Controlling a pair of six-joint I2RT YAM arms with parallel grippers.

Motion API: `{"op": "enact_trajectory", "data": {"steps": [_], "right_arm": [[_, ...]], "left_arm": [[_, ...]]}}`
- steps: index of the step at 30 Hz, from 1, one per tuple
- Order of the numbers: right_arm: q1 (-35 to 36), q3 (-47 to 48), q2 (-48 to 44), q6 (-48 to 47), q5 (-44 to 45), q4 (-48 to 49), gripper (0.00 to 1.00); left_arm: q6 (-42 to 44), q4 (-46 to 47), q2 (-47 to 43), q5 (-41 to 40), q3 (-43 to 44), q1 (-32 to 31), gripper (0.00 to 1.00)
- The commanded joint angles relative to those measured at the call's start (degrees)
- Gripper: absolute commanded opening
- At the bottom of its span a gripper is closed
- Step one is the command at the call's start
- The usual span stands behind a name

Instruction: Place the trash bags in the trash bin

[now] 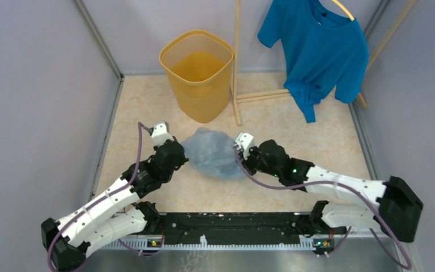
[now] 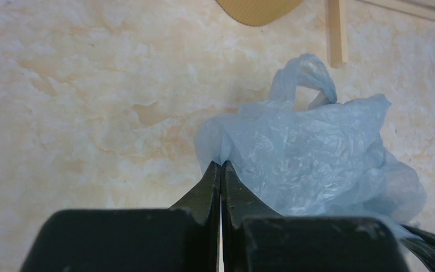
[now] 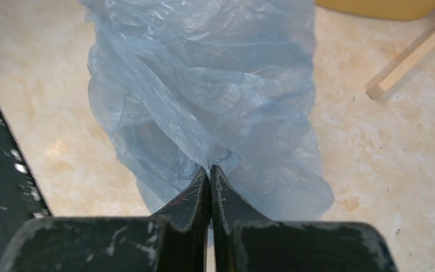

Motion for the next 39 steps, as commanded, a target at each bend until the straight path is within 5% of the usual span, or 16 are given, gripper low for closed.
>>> {"op": "enact_trajectory", "data": {"steps": [1, 6, 13, 19, 26, 39], "right_arm": [[0.1, -2.8, -11.4, 15.6, 1.2, 5.0, 0.00], [-3.3, -4.8, -16.5, 26.1, -1.9, 7.9, 0.00], [-5.7, 2.0, -11.8, 34.2, -0.4, 1.1, 0.00], [-16.9, 4.1, -7.0, 49.7, -4.4, -1.4, 0.00], [-24.1, 0.4, -6.9, 55.8, -10.9, 5.4, 0.00], [-24.3, -3.9, -11.5, 55.9, -16.9, 13.5, 0.00]], "left_arm": [[-6.8, -4.8, -1.0, -7.5, 3.4, 0.3, 0.00], [-3.3, -2.9, -0.6, -3.9, 3.3, 0.5, 0.15], [10.1, -1.4, -4.6, 7.1, 5.3, 0.5, 0.97], [21.1, 8.9, -11.8, 31.9, 2.6, 0.5, 0.99], [15.8, 31.8, -3.9, 66.4, -5.1, 0.3, 0.99], [12.7, 42.4, 14.4, 59.0, -4.2, -0.6, 0.95]]}}
